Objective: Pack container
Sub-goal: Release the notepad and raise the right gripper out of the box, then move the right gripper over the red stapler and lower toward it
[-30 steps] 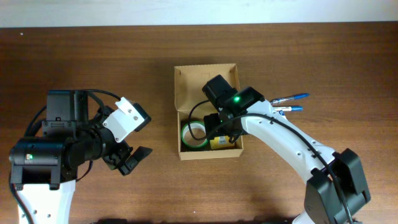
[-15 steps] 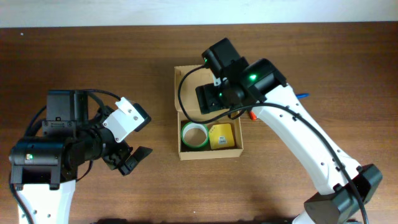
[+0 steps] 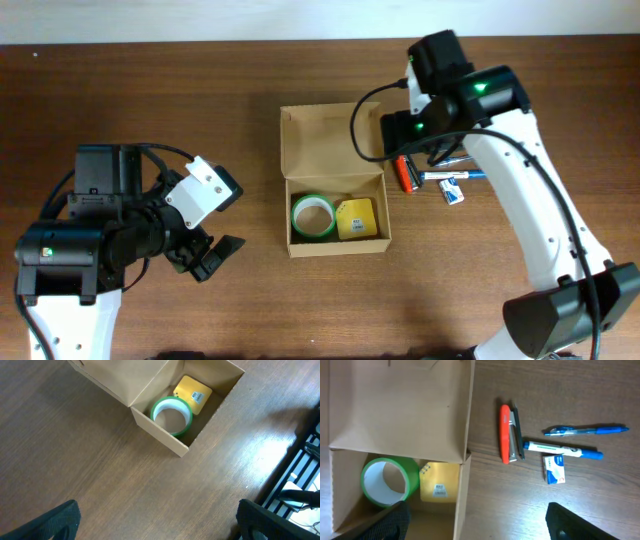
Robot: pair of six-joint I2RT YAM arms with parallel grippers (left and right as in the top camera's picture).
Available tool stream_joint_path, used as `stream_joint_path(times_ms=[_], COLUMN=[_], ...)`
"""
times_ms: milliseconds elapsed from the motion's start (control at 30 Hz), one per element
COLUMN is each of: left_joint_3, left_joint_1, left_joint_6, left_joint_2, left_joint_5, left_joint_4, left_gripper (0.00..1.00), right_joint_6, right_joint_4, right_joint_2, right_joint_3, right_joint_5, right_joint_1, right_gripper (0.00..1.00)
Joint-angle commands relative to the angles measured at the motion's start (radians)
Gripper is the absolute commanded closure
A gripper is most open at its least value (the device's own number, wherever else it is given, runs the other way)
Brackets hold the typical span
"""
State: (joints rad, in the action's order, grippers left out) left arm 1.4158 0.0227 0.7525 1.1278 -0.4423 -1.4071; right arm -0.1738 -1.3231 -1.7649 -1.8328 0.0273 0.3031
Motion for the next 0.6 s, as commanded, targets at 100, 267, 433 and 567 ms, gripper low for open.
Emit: stream_joint_path(times_ms=[100, 267, 433, 567], left_joint_3=[0.020, 0.020, 0.020, 0.020], left_joint_1=[-0.006, -0.006, -0.006, -0.006], left_joint_6=[0.021, 0.021, 0.021, 0.021], left_joint_2=[-0.001, -0.001, -0.001, -0.001], left_joint_5=[-0.022, -0.022, -0.022, -0.022], left_joint_4=[0.000, 0.000, 0.000, 0.000], left_gripper=[0.00, 0.01, 0.00, 0.00], right_joint_6=[0.001, 0.002, 0.002, 0.002], right_joint_4=[-0.068, -0.099, -0.102, -0.103], right_joint_2=[0.012, 0.012, 0.012, 0.012], right_joint_3=[-0.019, -0.019, -0.019, -0.019], right_joint_5=[0.098, 0.130, 0.161, 0.161], right_joint_1=[0.006, 0.014, 0.032, 0.032], right_gripper=[0.12, 0.12, 0.12, 0.12])
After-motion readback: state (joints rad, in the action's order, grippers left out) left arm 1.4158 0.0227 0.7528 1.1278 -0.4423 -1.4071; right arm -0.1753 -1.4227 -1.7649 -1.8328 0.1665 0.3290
